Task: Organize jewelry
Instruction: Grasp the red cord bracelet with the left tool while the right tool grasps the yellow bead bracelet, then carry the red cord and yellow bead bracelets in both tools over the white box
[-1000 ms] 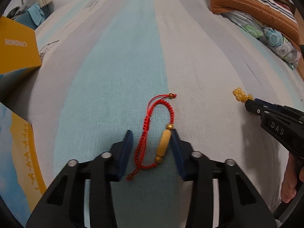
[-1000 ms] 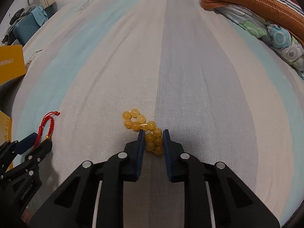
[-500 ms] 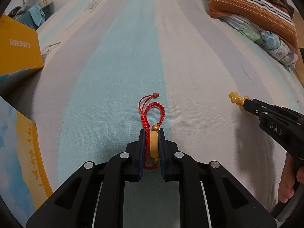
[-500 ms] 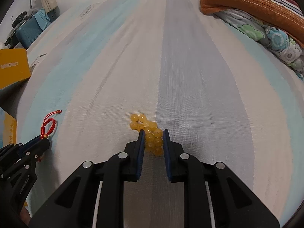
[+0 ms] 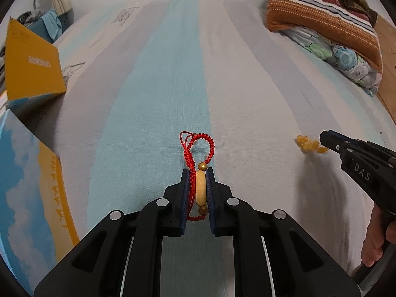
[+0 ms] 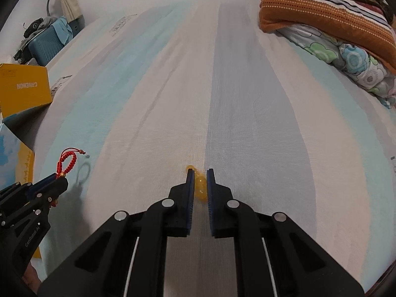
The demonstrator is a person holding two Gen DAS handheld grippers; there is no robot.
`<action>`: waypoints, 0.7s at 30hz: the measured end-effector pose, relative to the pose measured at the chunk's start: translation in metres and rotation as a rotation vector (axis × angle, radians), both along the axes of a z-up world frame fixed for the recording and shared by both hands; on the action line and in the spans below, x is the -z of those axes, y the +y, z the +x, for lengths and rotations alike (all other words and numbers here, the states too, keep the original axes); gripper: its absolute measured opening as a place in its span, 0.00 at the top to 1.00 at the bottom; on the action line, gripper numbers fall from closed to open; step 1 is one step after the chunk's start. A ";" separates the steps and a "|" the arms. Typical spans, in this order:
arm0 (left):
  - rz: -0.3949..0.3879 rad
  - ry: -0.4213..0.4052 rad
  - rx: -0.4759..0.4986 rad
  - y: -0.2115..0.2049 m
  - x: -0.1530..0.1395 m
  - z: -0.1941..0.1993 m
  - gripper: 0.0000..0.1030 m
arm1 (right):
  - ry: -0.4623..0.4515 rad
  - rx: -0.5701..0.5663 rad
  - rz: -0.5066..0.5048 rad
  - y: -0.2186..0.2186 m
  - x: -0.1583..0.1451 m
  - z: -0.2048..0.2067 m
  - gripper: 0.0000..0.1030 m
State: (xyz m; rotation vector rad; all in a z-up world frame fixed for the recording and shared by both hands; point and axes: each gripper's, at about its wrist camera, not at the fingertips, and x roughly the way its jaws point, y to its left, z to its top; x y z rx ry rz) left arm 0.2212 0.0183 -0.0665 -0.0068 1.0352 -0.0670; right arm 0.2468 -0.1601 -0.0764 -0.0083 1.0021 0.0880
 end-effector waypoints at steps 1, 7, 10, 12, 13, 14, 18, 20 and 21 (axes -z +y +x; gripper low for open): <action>0.000 -0.003 0.001 0.000 -0.001 -0.002 0.88 | -0.002 -0.002 -0.001 0.000 -0.001 -0.002 0.91; 0.001 -0.009 0.001 0.000 -0.007 -0.010 0.88 | 0.004 0.009 0.003 -0.004 0.000 -0.004 0.91; 0.002 -0.011 0.000 0.000 -0.008 -0.012 0.88 | 0.006 0.021 0.012 -0.008 -0.001 -0.003 0.91; 0.002 -0.015 -0.001 0.002 -0.009 -0.012 0.88 | -0.005 0.023 0.015 -0.009 -0.004 -0.005 0.91; 0.001 -0.017 -0.004 0.003 -0.010 -0.012 0.88 | -0.011 0.021 0.019 -0.010 -0.007 -0.006 0.91; 0.000 -0.019 -0.005 0.003 -0.010 -0.012 0.88 | -0.014 0.020 0.021 -0.010 -0.008 -0.006 0.91; -0.004 -0.023 -0.007 0.003 -0.013 -0.013 0.88 | -0.029 0.020 0.028 -0.010 -0.016 -0.009 0.91; -0.003 -0.026 -0.006 0.003 -0.015 -0.014 0.88 | -0.038 0.019 0.030 -0.010 -0.020 -0.012 0.91; -0.002 -0.028 -0.006 0.003 -0.016 -0.015 0.88 | -0.041 0.018 0.031 -0.009 -0.022 -0.013 0.91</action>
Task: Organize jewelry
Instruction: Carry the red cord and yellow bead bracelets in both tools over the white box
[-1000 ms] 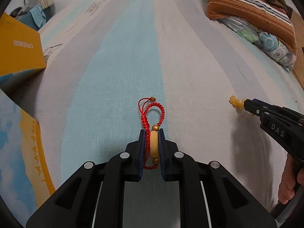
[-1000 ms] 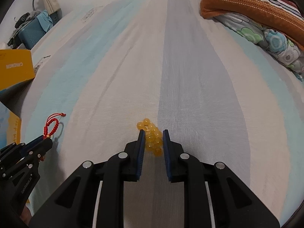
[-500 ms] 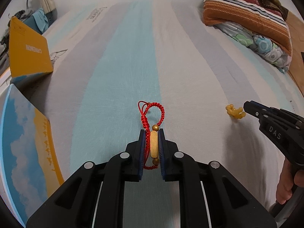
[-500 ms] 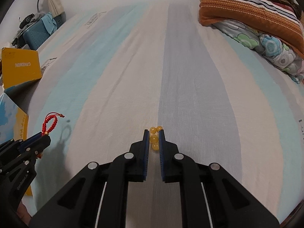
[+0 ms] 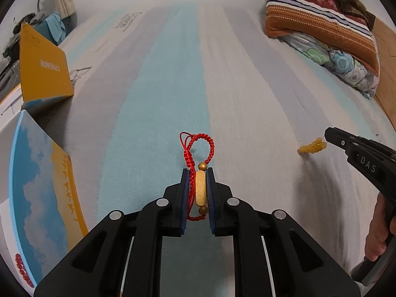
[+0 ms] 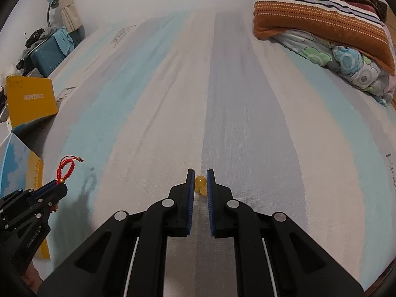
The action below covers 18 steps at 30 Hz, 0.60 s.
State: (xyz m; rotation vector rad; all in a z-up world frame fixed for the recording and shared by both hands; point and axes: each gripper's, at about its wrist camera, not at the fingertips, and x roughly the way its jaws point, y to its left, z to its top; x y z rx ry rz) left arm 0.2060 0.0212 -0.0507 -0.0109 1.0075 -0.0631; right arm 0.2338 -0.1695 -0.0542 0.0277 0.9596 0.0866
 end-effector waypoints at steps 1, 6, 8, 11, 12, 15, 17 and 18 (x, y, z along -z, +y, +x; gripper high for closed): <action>-0.001 -0.003 0.000 0.000 -0.002 -0.002 0.88 | -0.004 -0.001 0.001 -0.001 -0.002 -0.001 0.91; -0.001 -0.017 -0.002 0.001 -0.012 -0.008 0.88 | -0.026 -0.003 0.004 0.000 -0.016 -0.009 0.91; -0.001 -0.023 -0.002 0.002 -0.017 -0.013 0.88 | -0.034 -0.005 0.004 0.002 -0.022 -0.013 0.91; -0.001 -0.027 -0.005 0.003 -0.022 -0.017 0.88 | -0.044 -0.006 0.003 0.004 -0.030 -0.018 0.91; 0.000 -0.029 -0.005 0.004 -0.024 -0.019 0.88 | -0.047 -0.006 0.002 0.004 -0.033 -0.020 0.91; 0.001 -0.042 -0.008 0.005 -0.032 -0.025 0.88 | -0.055 -0.009 0.000 0.006 -0.040 -0.025 0.91; 0.001 -0.050 -0.011 0.007 -0.037 -0.029 0.88 | -0.058 -0.012 -0.001 0.007 -0.044 -0.029 0.91; 0.001 -0.052 -0.012 0.007 -0.039 -0.030 0.88 | -0.061 -0.013 -0.001 0.008 -0.046 -0.031 0.91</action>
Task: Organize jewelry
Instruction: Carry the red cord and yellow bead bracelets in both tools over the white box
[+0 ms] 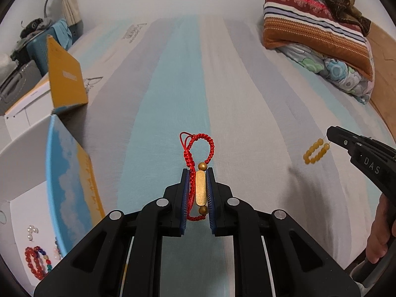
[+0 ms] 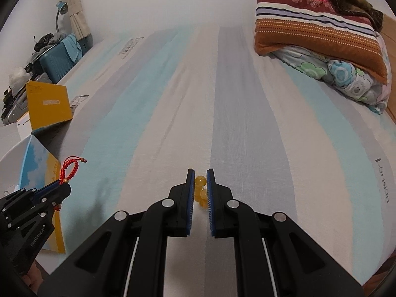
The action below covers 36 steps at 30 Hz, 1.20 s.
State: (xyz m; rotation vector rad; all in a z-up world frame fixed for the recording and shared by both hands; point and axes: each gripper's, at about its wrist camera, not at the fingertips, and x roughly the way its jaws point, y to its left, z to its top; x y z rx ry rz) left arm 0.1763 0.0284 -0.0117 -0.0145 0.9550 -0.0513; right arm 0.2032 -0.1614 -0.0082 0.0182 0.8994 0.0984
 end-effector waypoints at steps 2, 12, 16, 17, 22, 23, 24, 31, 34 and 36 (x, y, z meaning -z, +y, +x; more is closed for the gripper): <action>0.003 -0.006 -0.003 0.002 -0.005 -0.005 0.88 | -0.005 -0.004 0.000 0.001 -0.005 -0.003 0.91; 0.021 -0.035 -0.010 0.010 -0.030 -0.030 0.87 | -0.037 -0.030 -0.001 0.020 -0.034 -0.028 0.91; 0.023 -0.047 -0.018 0.016 -0.040 -0.041 0.87 | -0.048 -0.044 -0.003 0.031 -0.044 -0.039 0.91; 0.022 -0.049 -0.019 0.017 -0.042 -0.043 0.87 | -0.050 -0.048 -0.004 0.035 -0.047 -0.042 0.91; 0.017 -0.070 -0.037 0.029 -0.055 -0.056 0.87 | -0.070 -0.076 0.002 0.052 -0.062 -0.057 0.91; 0.015 -0.074 -0.043 0.032 -0.058 -0.059 0.87 | -0.073 -0.078 0.004 0.055 -0.065 -0.059 0.91; 0.012 -0.079 -0.047 0.036 -0.061 -0.062 0.87 | -0.077 -0.082 0.007 0.058 -0.068 -0.062 0.91; 0.002 -0.100 -0.084 0.059 -0.076 -0.080 0.87 | -0.105 -0.125 0.025 0.087 -0.088 -0.080 0.91; 0.002 -0.107 -0.104 0.072 -0.080 -0.089 0.87 | -0.117 -0.151 0.037 0.104 -0.097 -0.087 0.91; 0.005 -0.112 -0.119 0.082 -0.083 -0.096 0.87 | -0.121 -0.165 0.042 0.114 -0.100 -0.090 0.91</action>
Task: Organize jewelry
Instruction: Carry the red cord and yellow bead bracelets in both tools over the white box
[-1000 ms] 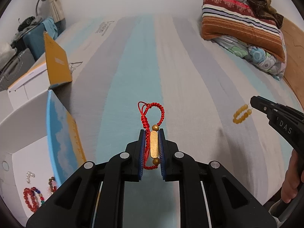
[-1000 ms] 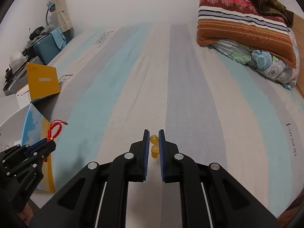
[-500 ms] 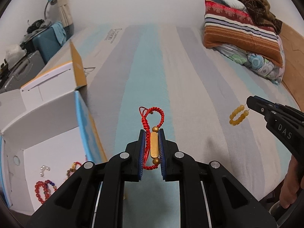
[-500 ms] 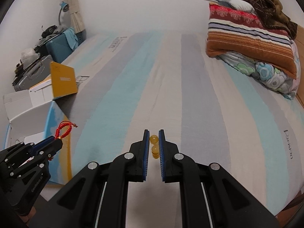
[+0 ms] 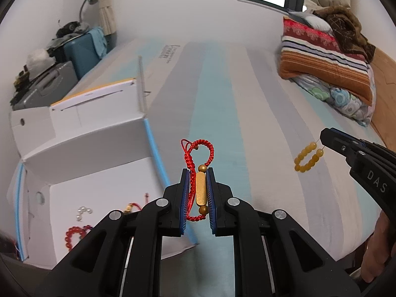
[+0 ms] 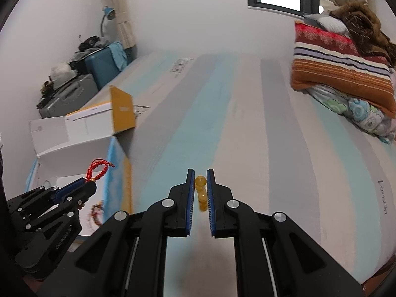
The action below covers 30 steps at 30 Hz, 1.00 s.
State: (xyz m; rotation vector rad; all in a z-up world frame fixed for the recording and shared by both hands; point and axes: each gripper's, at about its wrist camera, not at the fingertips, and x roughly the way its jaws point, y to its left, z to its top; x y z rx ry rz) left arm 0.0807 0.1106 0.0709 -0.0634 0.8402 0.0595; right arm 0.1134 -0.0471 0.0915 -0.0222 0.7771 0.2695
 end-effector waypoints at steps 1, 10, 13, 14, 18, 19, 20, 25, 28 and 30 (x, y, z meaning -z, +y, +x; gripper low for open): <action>-0.001 -0.001 -0.006 0.004 -0.001 -0.002 0.87 | -0.001 -0.006 0.002 0.005 -0.001 -0.001 0.91; -0.005 -0.007 -0.102 0.063 -0.003 -0.026 0.87 | -0.015 -0.083 0.015 0.061 -0.006 -0.015 0.91; -0.004 0.000 -0.146 0.087 -0.001 -0.032 0.87 | -0.021 -0.110 0.021 0.078 -0.006 -0.020 0.91; -0.005 0.001 -0.157 0.094 0.000 -0.034 0.87 | -0.021 -0.121 0.023 0.086 -0.006 -0.021 0.91; -0.001 0.004 -0.198 0.120 0.003 -0.043 0.87 | -0.024 -0.163 0.027 0.110 -0.005 -0.027 0.91; 0.000 0.006 -0.207 0.126 0.005 -0.045 0.87 | -0.024 -0.177 0.028 0.118 -0.004 -0.029 0.91; 0.003 0.010 -0.219 0.134 0.007 -0.048 0.87 | -0.023 -0.189 0.028 0.125 -0.002 -0.030 0.91; 0.005 0.025 -0.261 0.160 0.016 -0.056 0.87 | -0.017 -0.243 0.019 0.159 0.005 -0.032 0.91; 0.003 0.033 -0.284 0.174 0.020 -0.061 0.87 | -0.008 -0.267 0.015 0.175 0.011 -0.033 0.91; -0.001 0.041 -0.299 0.183 0.024 -0.063 0.87 | 0.005 -0.285 0.007 0.187 0.018 -0.032 0.91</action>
